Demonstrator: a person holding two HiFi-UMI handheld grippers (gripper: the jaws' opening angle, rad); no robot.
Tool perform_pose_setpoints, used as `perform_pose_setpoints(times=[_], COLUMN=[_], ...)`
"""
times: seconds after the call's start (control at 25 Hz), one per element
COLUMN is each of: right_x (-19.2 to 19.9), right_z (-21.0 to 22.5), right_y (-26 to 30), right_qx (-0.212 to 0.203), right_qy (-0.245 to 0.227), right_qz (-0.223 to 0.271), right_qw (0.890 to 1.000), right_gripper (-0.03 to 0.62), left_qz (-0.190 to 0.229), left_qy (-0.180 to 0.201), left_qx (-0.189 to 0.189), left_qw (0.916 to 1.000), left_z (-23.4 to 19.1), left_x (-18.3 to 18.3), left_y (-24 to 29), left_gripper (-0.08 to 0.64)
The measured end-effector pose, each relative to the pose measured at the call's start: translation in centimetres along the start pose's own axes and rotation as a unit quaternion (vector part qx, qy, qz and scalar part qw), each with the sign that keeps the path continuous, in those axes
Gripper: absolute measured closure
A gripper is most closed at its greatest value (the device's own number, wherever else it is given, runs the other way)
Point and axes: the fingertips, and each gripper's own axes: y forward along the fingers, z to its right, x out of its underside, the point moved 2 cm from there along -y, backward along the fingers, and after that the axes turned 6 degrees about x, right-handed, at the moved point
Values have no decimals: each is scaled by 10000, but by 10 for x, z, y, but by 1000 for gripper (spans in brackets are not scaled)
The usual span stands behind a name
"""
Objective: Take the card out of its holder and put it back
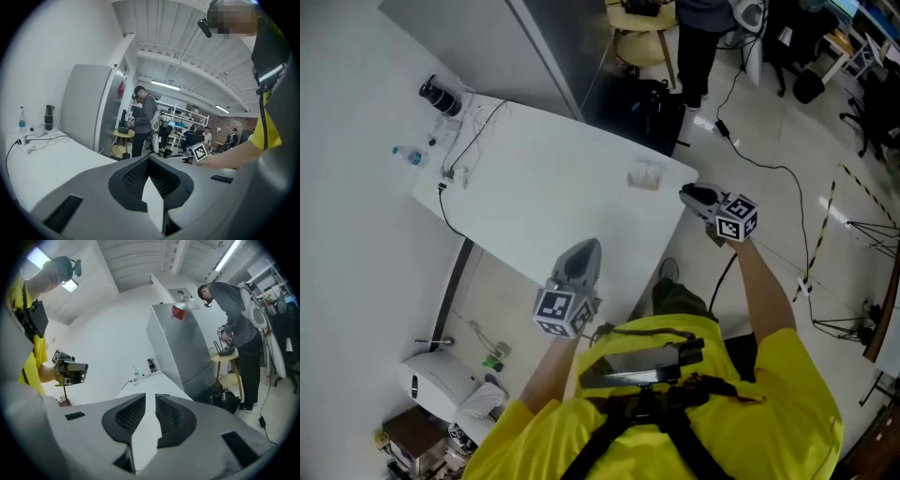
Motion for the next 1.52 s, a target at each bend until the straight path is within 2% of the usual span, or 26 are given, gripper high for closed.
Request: perform_pose_setpoints(times=[0.12, 0.24, 0.48, 0.64, 0.8, 0.92, 1.12, 1.16, 1.2, 1.36, 1.52], right_x=[16, 30, 37, 37, 37, 38, 37, 38, 38, 44, 44], right_z=[32, 49, 62, 59, 63, 65, 63, 62, 61, 53, 51], right_y=[37, 69, 107, 120, 130, 131, 142, 144, 144, 138, 131], right_qx=[-25, -156, -544, -694, -795, -896, -1163, -1244, -1333, -1625, -1718], right_qy=[18, -225, -605, -839, -979, -1207, -1173, -1146, -1126, -1262, -1431], right_qz=[-347, -675, -891, -916, -981, -1083, -1021, -1023, -1017, -1047, -1045], right_qw=[9994, 9973, 9927, 9898, 9872, 9827, 9810, 9803, 9794, 9730, 9691], right_gripper=[523, 523, 523, 523, 518, 509, 511, 552, 563, 571, 574], left_qz=[-97, -239, -498, -612, -741, -776, -973, -985, -979, -923, -916], left_qy=[-202, -256, -252, -241, 9, -127, -269, -295, -308, -278, -247], left_qx=[-82, -117, -104, -41, 55, 53, -98, -116, -133, -175, -163], left_qw=[9997, 9993, 9984, 9978, 9972, 9969, 9948, 9946, 9946, 9952, 9954], left_z=[-14, -25, -34, -34, -30, -30, -37, -38, -39, -39, -38], left_x=[9, 18, 37, 41, 38, 43, 60, 61, 61, 58, 57], left_y=[12, 22, 44, 54, 55, 51, 44, 44, 44, 46, 49], left_gripper=[558, 558, 558, 558, 558, 558, 558, 558, 558, 559, 558])
